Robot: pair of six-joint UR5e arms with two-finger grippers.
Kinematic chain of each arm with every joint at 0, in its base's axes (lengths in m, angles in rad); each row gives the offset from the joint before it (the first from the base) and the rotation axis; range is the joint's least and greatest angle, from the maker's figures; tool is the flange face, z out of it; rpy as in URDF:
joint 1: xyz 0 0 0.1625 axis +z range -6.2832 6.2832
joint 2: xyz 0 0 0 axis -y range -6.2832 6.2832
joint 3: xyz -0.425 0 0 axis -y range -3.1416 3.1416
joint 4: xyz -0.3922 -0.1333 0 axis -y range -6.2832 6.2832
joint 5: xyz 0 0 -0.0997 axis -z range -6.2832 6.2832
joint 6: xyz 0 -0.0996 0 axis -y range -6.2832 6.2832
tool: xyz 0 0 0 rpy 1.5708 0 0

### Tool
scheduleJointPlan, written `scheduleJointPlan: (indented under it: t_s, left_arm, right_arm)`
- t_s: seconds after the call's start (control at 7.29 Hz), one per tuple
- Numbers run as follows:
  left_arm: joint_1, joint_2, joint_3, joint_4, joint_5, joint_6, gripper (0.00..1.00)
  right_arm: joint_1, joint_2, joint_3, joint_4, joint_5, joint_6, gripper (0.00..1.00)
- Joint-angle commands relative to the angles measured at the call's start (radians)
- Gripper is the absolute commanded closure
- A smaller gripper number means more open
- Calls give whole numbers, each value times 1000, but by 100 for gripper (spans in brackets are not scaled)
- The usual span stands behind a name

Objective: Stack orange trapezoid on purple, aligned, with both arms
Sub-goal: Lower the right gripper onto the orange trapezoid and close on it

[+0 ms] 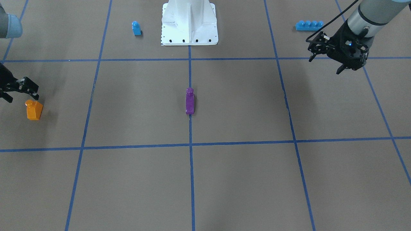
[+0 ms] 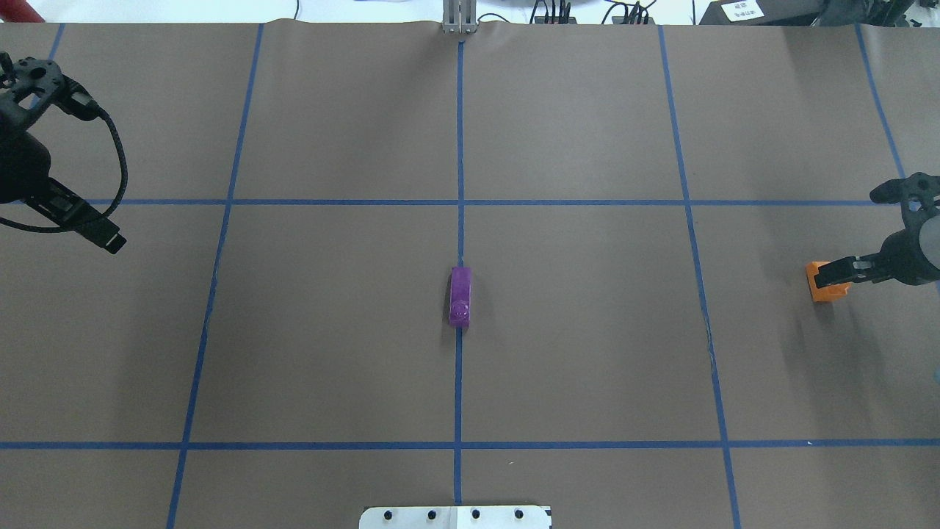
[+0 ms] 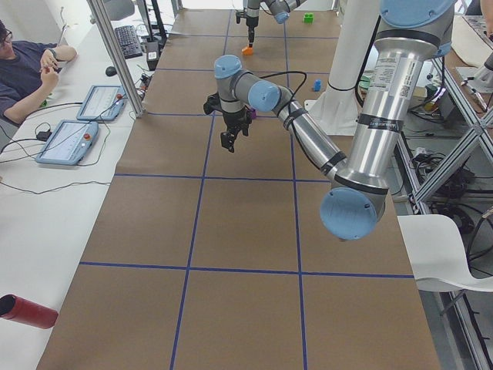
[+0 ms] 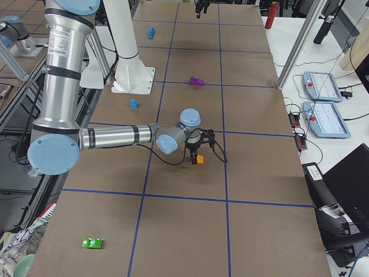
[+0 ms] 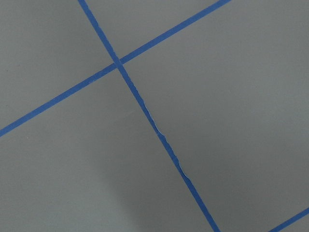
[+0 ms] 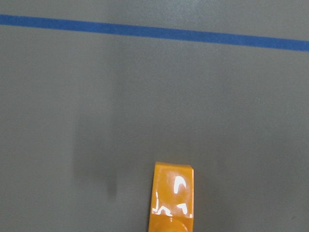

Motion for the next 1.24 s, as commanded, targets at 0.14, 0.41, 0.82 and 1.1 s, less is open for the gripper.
scheduleJointPlan:
  t_s: [0.14,0.41,0.82,1.1]
  left_arm:
    - [3,-1,1,0,0,-6,0]
    - [3,0,5,0,0,-6,0]
    - [0,2,6,0,3,-7,0]
    - [-101,72,27,3,14,2,0]
  right_arm:
    - [-9,31,-37,-1,2,10,36]
    - [-26,29,-39,-8,1,13,72]
    - [-26,25,-24,-12,1,11,100]
    - [-26,60,65,-144,10,11,100]
